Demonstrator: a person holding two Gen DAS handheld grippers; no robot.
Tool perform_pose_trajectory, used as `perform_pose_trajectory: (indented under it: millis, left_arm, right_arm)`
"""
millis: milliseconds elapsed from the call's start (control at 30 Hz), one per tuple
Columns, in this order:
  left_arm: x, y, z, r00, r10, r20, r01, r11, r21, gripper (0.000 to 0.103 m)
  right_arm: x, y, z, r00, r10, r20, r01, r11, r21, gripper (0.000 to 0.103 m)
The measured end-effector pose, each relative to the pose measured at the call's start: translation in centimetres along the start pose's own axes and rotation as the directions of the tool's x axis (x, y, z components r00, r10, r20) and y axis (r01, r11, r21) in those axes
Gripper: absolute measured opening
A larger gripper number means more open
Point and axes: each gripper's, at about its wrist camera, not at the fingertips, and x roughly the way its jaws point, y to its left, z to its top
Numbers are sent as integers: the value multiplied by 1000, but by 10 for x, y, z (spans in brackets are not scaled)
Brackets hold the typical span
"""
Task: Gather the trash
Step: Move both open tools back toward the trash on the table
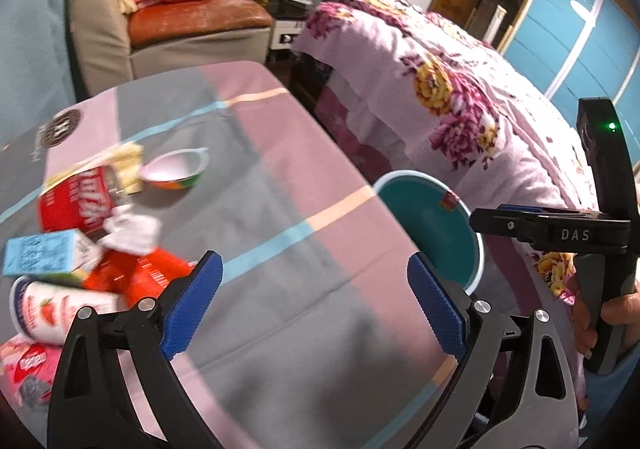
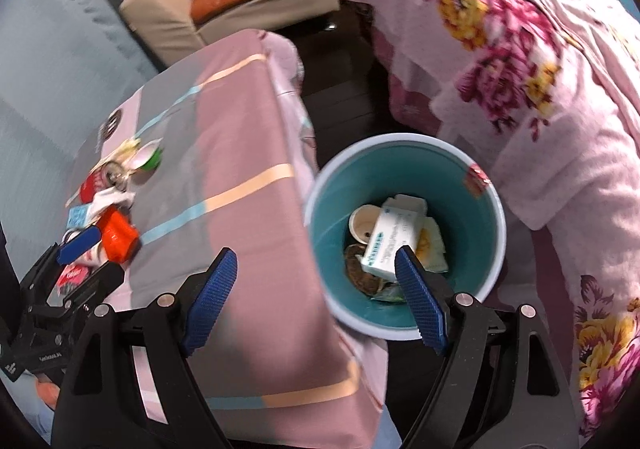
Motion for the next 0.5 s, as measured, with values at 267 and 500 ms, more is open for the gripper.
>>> perform_pose_trajectory:
  millis: [267,500]
  left_arm:
    - [-40,61,-20,996,76,36,-73,995,-73,95]
    - [-64,113,-38,989,142,36,-136,982,-131,95]
  right_arm:
    - [6,74,0,999,28,-34,-32,991,-128,77]
    - [20,134,-3,996,45,-79,-63,968,-242,77]
